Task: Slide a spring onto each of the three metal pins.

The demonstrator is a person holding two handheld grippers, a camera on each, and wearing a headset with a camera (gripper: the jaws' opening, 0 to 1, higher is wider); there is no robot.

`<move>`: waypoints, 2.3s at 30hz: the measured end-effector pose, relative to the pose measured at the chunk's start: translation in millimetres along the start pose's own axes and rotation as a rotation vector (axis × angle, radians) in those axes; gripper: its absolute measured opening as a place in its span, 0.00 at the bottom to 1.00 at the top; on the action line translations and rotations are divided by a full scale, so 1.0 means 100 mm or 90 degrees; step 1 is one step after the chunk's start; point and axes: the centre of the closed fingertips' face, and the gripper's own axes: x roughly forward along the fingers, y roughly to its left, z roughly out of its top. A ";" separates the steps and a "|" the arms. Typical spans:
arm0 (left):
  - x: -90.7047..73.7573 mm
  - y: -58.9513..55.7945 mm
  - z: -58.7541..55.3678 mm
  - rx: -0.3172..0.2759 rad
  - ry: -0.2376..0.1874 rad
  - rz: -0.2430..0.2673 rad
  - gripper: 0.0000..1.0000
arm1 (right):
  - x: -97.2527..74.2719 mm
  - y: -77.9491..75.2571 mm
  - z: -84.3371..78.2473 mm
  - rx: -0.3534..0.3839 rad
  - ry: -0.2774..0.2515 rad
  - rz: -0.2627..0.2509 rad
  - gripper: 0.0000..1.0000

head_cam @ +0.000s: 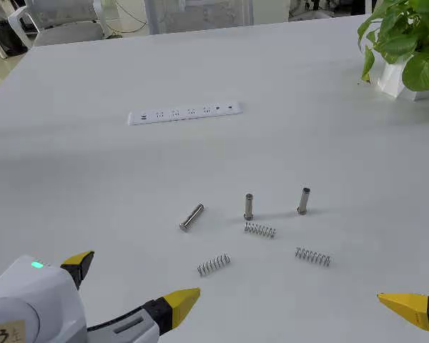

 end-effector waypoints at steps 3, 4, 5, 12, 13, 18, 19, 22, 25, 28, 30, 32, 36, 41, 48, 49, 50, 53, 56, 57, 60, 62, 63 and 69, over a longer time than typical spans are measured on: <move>0.00 0.01 0.00 0.001 0.001 -0.001 0.99 | 0.00 -0.02 0.02 0.002 -0.001 0.000 0.99; 0.00 0.01 -0.01 0.002 0.002 -0.001 0.99 | 0.00 -0.02 0.02 0.002 -0.001 -0.001 0.99; 0.00 0.01 -0.01 0.001 0.004 -0.002 0.99 | 0.01 -0.02 0.02 0.003 0.000 0.001 0.99; -0.01 0.03 -0.02 0.005 0.003 -0.003 0.99 | 0.02 -0.01 0.03 0.002 -0.001 0.004 0.99; -0.01 0.03 -0.02 0.004 0.005 -0.003 0.99 | 0.02 0.00 0.02 0.001 -0.001 0.006 0.99; -0.01 0.03 -0.04 0.007 0.008 -0.005 0.99 | 0.03 0.01 0.02 -0.001 0.001 0.010 0.99; -0.01 0.03 -0.04 0.006 0.008 -0.005 0.99 | 0.04 0.01 0.02 -0.001 0.002 0.011 0.99; -0.01 0.04 -0.07 0.009 0.010 -0.004 0.99 | 0.05 0.01 0.02 -0.001 0.003 0.013 0.99; -0.02 0.05 -0.11 0.013 0.021 -0.006 0.99 | 0.06 0.02 0.02 -0.002 0.006 0.015 0.99; -0.03 0.07 -0.13 0.013 0.025 -0.005 0.99 | 0.08 0.06 0.03 -0.001 0.005 0.022 0.99; -0.03 0.09 -0.13 0.014 0.027 -0.003 0.99 | 0.09 0.08 0.04 -0.005 0.006 0.025 0.99; -0.03 0.10 -0.11 0.016 0.026 -0.002 0.99 | 0.10 0.08 0.06 -0.005 0.004 0.027 0.99; -0.03 0.12 -0.10 0.026 0.030 -0.004 0.99 | 0.12 0.09 0.09 -0.009 0.001 0.033 0.99; 0.01 0.11 -0.09 0.039 0.039 -0.018 0.99 | 0.14 0.08 0.06 -0.005 0.009 0.043 0.99; 0.12 0.07 -0.06 0.068 0.059 -0.050 0.99 | 0.15 0.08 0.05 -0.012 0.009 0.043 0.98; 0.14 0.06 -0.05 0.069 0.060 -0.054 0.99 | 0.15 0.07 0.04 -0.010 0.010 0.043 0.98; 0.17 0.05 -0.04 0.072 0.064 -0.062 0.99 | 0.15 0.07 0.03 -0.009 0.012 0.042 0.98; 0.23 0.03 -0.01 0.086 0.073 -0.076 0.99 | 0.15 0.07 0.02 -0.008 0.013 0.043 0.98; 0.30 0.01 0.05 0.093 0.075 -0.088 0.99 | 0.15 0.07 0.02 -0.008 0.013 0.042 0.98; 0.32 0.01 0.06 0.093 0.076 -0.093 0.99 | 0.15 0.08 0.02 -0.008 0.013 0.043 0.98; 0.42 0.00 0.11 0.095 0.084 -0.105 0.98 | 0.15 0.09 0.02 -0.011 0.015 0.045 0.98; 0.48 0.00 0.14 0.098 0.087 -0.112 0.98 | 0.15 0.09 0.02 -0.013 0.016 0.044 0.98; 0.52 0.00 0.16 0.100 0.092 -0.116 0.98 | 0.15 0.09 0.02 -0.014 0.014 0.042 0.99; 0.70 0.00 0.21 0.109 0.118 -0.139 0.93 | 0.15 0.07 0.04 -0.011 0.007 0.036 0.99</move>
